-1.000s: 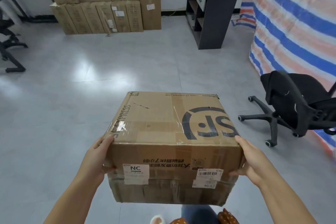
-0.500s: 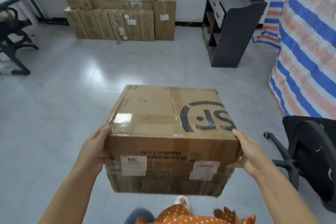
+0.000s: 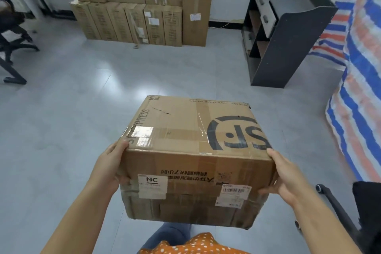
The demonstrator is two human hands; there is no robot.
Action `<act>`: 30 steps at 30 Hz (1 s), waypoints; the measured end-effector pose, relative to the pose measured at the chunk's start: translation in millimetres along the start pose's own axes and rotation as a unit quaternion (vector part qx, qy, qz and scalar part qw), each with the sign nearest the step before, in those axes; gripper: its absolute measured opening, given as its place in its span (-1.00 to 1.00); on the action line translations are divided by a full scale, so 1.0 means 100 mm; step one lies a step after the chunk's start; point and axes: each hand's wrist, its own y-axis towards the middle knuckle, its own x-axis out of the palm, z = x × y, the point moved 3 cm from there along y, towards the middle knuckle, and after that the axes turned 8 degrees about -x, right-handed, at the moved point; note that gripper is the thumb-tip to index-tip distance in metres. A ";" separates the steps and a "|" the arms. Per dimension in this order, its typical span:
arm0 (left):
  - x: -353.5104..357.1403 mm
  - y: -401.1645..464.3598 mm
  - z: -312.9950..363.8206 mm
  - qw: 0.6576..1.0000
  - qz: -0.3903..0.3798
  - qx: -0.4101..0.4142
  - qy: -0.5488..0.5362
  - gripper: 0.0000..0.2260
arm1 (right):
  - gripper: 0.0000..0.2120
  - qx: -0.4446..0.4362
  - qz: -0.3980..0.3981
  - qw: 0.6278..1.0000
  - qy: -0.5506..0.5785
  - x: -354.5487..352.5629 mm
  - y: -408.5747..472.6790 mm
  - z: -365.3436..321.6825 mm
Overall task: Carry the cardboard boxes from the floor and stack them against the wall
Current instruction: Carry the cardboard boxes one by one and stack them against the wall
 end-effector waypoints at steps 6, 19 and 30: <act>0.76 0.96 1.08 0.999 -0.035 -0.003 0.011 -0.88 | -0.78 0.004 0.038 0.999 0.024 0.42 1.01 -0.78; 2.64 2.72 2.60 0.997 -0.073 0.018 0.010 -0.89 | -0.78 -0.017 0.072 0.997 0.017 0.74 3.32 -2.30; 3.79 3.78 3.53 0.999 -0.007 0.011 -0.049 -0.87 | -0.76 -0.034 -0.013 0.999 -0.038 1.16 5.42 -3.96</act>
